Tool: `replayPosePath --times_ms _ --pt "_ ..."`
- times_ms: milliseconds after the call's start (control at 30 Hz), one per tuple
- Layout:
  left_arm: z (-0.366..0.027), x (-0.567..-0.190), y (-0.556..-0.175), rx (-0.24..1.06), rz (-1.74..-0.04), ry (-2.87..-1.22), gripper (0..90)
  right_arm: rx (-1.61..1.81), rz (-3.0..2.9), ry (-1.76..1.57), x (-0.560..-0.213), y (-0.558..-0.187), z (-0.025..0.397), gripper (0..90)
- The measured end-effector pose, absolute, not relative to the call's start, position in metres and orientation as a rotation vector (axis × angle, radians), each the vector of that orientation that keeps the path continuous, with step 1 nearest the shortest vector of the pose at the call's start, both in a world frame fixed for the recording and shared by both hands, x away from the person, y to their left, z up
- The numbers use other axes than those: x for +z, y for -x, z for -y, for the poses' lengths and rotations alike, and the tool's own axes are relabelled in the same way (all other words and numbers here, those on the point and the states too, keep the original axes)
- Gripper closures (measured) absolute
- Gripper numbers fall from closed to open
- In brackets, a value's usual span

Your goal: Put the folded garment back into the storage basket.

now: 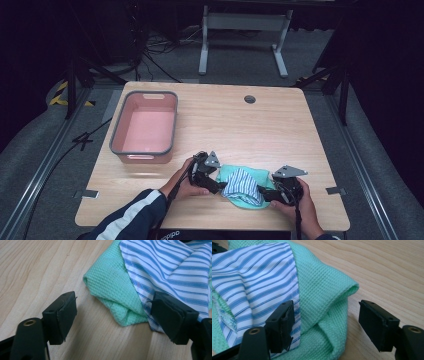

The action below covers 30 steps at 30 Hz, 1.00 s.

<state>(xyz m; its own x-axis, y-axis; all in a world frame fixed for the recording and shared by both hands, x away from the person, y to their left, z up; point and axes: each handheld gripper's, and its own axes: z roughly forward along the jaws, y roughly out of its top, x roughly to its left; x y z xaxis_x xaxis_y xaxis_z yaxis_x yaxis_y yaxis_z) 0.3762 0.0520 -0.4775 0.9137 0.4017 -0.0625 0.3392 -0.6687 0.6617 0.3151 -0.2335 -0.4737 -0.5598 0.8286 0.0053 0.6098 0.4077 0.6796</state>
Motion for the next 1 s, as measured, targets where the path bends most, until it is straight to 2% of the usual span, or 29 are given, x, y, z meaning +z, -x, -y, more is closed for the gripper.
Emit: replayPosePath --times_ms 100,200,267,333,367,400,433,467,567,700,1000 --pt "-0.051 -0.48 -0.374 0.121 -0.513 -2.349 17.4 0.951 -2.335 -1.25 -0.476 -0.314 0.236 30.4" --pt "-0.048 -0.48 -0.371 0.113 -0.502 -2.345 18.3 0.974 -2.339 -1.25 -0.477 -0.315 0.238 30.9" --pt "-0.049 -0.477 -0.369 0.101 -0.475 -2.357 24.9 0.976 -2.348 -1.247 -0.477 -0.314 0.237 35.5" --pt "-0.05 -0.477 -0.367 0.084 -0.454 -2.351 35.7 0.985 -2.373 -1.224 -0.475 -0.312 0.236 47.0" --pt "-0.05 -0.478 -0.366 0.074 -0.452 -2.331 38.2 0.991 -2.386 -1.213 -0.474 -0.312 0.236 50.0" --pt "-0.05 -0.478 -0.366 0.074 -0.452 -2.331 44.3 0.992 -2.397 -1.204 -0.474 -0.311 0.235 53.4" --pt "-0.05 -0.478 -0.365 0.05 -0.431 -2.325 44.3 0.992 -2.397 -1.204 -0.474 -0.311 0.235 53.4" --pt "-0.05 -0.477 -0.364 0.038 -0.424 -2.331 51.7 0.995 -2.411 -1.194 -0.473 -0.31 0.234 58.3" --pt "-0.051 -0.477 -0.364 -0.013 -0.417 -2.323 64.2 1.024 -2.437 -1.18 -0.473 -0.31 0.234 68.5" --pt "-0.05 -0.476 -0.364 -0.029 -0.392 -2.334 71.9 1.058 -2.453 -1.175 -0.474 -0.311 0.236 76.7" --pt "-0.046 -0.469 -0.36 0.031 -0.35 -2.371 81.4 1.046 -2.461 -1.14 -0.471 -0.31 0.236 83.1"
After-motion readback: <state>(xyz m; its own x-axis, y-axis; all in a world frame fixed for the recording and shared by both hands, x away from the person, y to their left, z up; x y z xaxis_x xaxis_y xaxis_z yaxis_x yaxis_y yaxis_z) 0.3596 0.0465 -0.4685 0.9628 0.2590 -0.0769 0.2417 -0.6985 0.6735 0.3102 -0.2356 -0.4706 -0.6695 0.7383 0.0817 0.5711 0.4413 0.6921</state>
